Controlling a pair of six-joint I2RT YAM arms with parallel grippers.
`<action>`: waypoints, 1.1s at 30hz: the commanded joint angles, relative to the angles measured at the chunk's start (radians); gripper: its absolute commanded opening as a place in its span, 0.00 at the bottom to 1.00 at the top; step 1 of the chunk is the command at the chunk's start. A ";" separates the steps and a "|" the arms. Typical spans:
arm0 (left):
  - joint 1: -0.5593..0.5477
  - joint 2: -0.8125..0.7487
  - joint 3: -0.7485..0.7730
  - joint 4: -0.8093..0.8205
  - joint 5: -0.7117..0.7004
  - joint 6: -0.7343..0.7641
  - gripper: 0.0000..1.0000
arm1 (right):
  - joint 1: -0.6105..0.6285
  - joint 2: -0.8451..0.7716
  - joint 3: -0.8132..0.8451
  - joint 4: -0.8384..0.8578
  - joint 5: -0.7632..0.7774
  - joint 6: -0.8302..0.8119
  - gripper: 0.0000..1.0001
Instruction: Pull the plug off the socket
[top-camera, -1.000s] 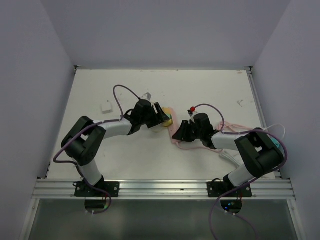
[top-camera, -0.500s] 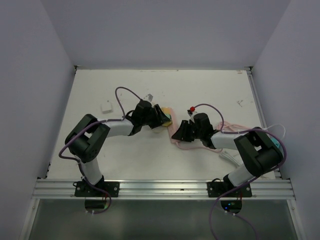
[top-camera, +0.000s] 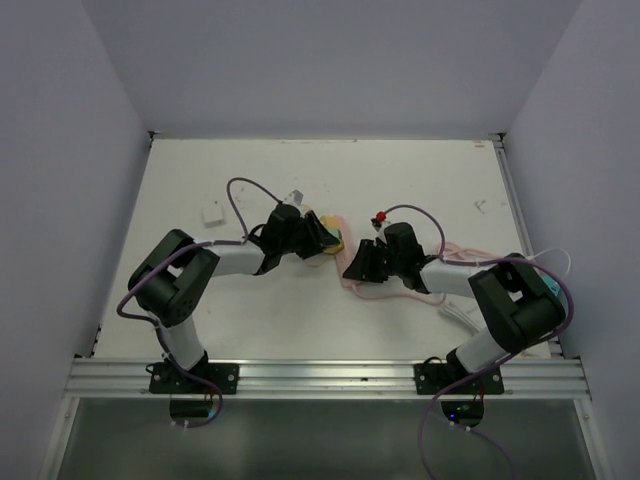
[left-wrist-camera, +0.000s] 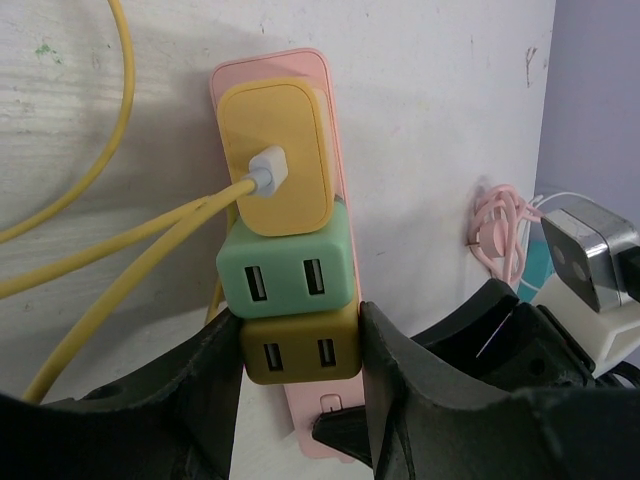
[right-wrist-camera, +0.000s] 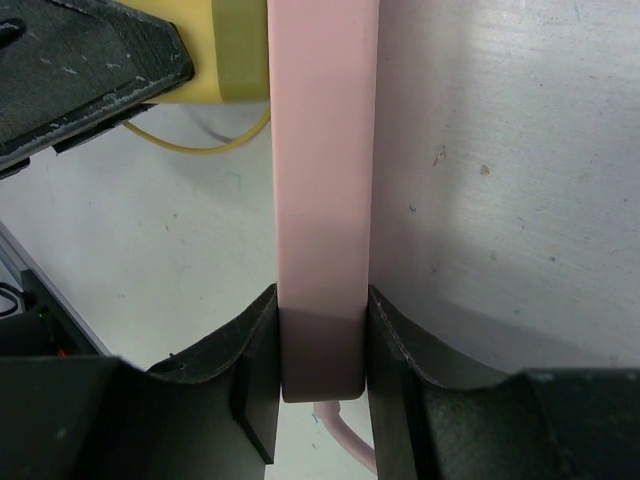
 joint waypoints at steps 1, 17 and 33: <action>-0.005 -0.034 -0.040 0.008 0.019 0.016 0.00 | 0.007 0.020 0.029 -0.209 0.046 -0.079 0.40; -0.009 -0.085 -0.056 -0.019 0.025 0.012 0.00 | 0.007 0.085 0.148 -0.188 0.045 -0.108 0.66; -0.018 -0.117 -0.085 -0.027 0.010 -0.014 0.00 | 0.007 0.173 0.094 -0.089 0.040 -0.064 0.03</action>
